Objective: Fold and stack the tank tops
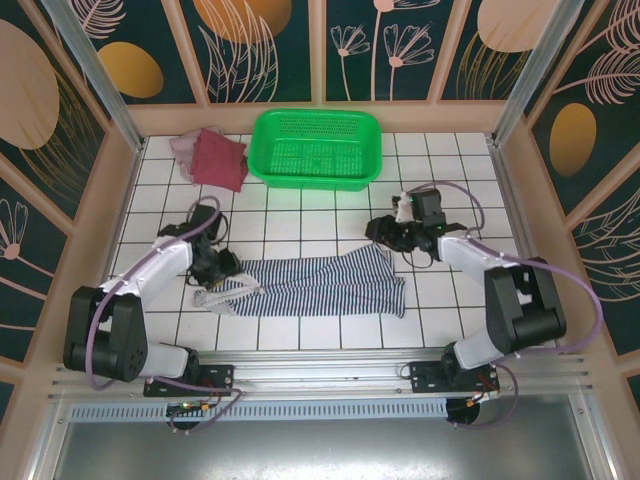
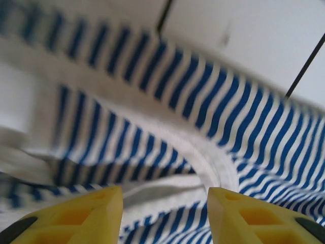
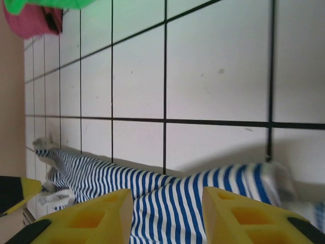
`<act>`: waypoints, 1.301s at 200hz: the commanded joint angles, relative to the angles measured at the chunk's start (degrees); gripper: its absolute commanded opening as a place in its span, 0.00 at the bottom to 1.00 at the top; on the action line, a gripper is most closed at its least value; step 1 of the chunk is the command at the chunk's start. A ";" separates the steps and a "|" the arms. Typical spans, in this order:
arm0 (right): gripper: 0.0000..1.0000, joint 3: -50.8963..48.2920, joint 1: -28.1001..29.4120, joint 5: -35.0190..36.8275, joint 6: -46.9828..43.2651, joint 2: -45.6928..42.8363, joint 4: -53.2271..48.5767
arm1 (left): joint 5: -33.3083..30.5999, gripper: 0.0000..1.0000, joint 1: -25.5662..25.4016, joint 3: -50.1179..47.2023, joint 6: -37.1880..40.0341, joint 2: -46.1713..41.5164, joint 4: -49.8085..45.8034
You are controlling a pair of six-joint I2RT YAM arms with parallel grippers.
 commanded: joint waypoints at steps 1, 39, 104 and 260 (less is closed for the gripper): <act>0.38 2.01 1.45 -2.49 -2.73 5.07 2.90 | 3.72 0.48 -0.48 -5.54 -7.22 -0.81 6.62; 0.35 1.78 1.69 0.04 -6.47 10.22 0.02 | -0.47 0.48 -0.43 -7.48 -5.73 1.60 7.67; 0.33 0.36 -2.95 10.02 -11.52 7.01 -7.59 | -6.20 0.47 -0.12 -2.41 0.11 9.07 5.90; 0.31 -17.89 7.83 6.62 5.35 -14.85 -13.81 | -20.07 0.54 3.55 32.22 20.82 32.16 -5.33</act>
